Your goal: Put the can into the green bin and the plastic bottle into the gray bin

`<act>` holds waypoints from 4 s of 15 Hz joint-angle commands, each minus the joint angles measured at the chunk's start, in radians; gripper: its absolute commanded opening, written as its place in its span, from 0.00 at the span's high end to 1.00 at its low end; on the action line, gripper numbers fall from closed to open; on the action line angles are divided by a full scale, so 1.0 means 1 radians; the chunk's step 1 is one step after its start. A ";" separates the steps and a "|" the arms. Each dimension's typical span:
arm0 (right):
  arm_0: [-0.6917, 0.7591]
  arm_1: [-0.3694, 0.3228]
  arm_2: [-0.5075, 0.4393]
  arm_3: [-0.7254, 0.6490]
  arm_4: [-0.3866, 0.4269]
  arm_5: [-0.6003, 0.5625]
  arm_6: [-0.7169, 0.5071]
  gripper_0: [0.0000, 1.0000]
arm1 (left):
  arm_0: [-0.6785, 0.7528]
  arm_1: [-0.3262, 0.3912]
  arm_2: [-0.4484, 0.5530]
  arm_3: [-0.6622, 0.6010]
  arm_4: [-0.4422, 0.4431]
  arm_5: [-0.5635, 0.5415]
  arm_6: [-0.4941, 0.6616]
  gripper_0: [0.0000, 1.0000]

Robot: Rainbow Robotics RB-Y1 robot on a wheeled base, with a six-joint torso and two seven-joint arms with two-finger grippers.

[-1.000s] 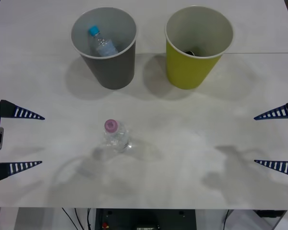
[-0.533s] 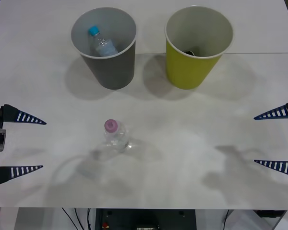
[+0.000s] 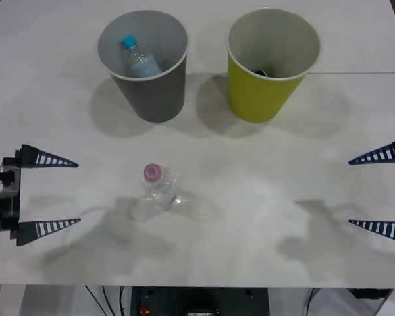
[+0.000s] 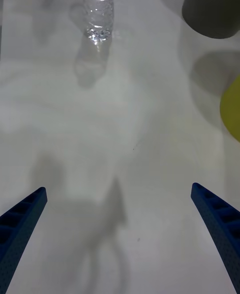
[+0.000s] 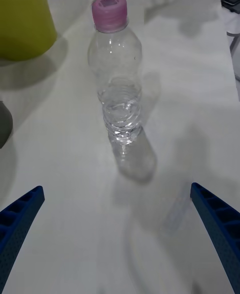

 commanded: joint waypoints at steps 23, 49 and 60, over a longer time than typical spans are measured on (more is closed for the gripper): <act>0.000 0.000 0.000 0.000 0.000 0.000 0.000 0.00 | -0.310 -0.391 -0.321 0.476 0.223 -0.011 -0.361 0.00; 0.000 0.000 0.000 0.000 0.000 0.000 0.000 0.00 | -0.363 -0.430 -0.321 0.435 0.140 0.015 -0.068 1.00; 0.000 0.000 0.000 0.000 0.000 0.000 0.000 0.00 | -0.360 -0.031 -0.315 0.083 0.056 0.136 0.542 1.00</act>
